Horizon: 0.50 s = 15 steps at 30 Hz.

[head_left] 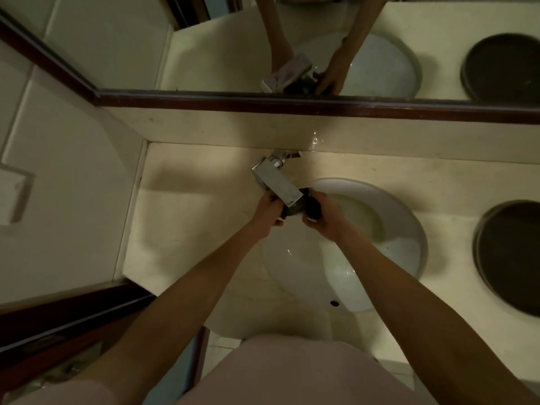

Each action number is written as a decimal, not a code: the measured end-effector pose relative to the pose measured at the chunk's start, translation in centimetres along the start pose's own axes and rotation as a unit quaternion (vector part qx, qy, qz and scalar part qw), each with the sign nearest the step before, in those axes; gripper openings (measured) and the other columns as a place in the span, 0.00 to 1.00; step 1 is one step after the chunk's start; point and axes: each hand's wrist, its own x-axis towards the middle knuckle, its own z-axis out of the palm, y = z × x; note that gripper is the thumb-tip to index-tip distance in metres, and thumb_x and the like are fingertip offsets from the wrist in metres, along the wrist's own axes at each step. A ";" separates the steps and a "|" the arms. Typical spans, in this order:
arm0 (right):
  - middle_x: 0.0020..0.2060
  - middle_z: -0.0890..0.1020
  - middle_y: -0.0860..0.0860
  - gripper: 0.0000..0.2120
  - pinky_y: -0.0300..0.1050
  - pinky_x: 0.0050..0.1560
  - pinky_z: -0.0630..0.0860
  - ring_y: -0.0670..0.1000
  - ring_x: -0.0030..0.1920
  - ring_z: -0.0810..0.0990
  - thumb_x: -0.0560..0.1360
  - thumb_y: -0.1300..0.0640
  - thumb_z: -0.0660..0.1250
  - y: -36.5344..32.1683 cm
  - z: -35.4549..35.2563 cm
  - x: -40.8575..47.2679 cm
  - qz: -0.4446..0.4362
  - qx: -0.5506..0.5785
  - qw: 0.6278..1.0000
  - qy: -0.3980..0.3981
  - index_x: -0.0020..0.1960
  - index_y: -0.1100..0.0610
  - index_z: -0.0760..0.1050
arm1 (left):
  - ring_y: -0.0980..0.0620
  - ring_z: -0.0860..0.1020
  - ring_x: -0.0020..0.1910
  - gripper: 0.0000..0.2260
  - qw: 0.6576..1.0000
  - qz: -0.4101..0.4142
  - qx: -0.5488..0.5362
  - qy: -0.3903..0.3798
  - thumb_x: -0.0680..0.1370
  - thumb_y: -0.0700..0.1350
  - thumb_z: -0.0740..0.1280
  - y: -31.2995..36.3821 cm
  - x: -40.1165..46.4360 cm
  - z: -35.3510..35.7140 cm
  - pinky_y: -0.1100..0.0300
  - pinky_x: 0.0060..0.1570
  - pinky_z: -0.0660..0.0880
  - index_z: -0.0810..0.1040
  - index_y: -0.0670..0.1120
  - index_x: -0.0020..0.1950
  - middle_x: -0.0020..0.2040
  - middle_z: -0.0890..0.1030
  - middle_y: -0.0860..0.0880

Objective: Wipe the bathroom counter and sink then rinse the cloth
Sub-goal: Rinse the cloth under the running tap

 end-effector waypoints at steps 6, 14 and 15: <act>0.40 0.81 0.58 0.11 0.45 0.31 0.74 0.54 0.36 0.77 0.80 0.51 0.66 2.7 3.9 0.6 -0.105 -0.187 0.967 0.135 0.46 0.58 0.78 | 0.52 0.72 0.28 0.15 0.994 -0.029 0.107 -0.006 0.81 0.56 0.59 -1.3 0.3 2.1 0.63 0.24 0.67 0.76 0.46 0.53 0.38 0.80 0.47; 0.41 0.84 0.66 0.16 0.49 0.33 0.73 0.55 0.35 0.79 0.80 0.54 0.63 3.1 3.3 2.1 -0.107 -0.241 0.948 0.179 0.44 0.67 0.80 | 0.52 0.66 0.21 0.19 0.997 -0.053 0.046 0.029 0.81 0.57 0.60 -2.0 -0.4 3.6 0.64 0.23 0.61 0.74 0.44 0.39 0.28 0.74 0.47; 0.40 0.83 0.66 0.17 0.50 0.33 0.73 0.56 0.35 0.79 0.81 0.54 0.62 2.8 3.5 1.9 -0.108 -0.256 0.943 0.183 0.46 0.67 0.80 | 0.52 0.66 0.22 0.19 0.997 -0.056 0.048 0.031 0.81 0.57 0.60 -2.1 -0.3 3.5 0.63 0.23 0.61 0.74 0.44 0.39 0.29 0.74 0.45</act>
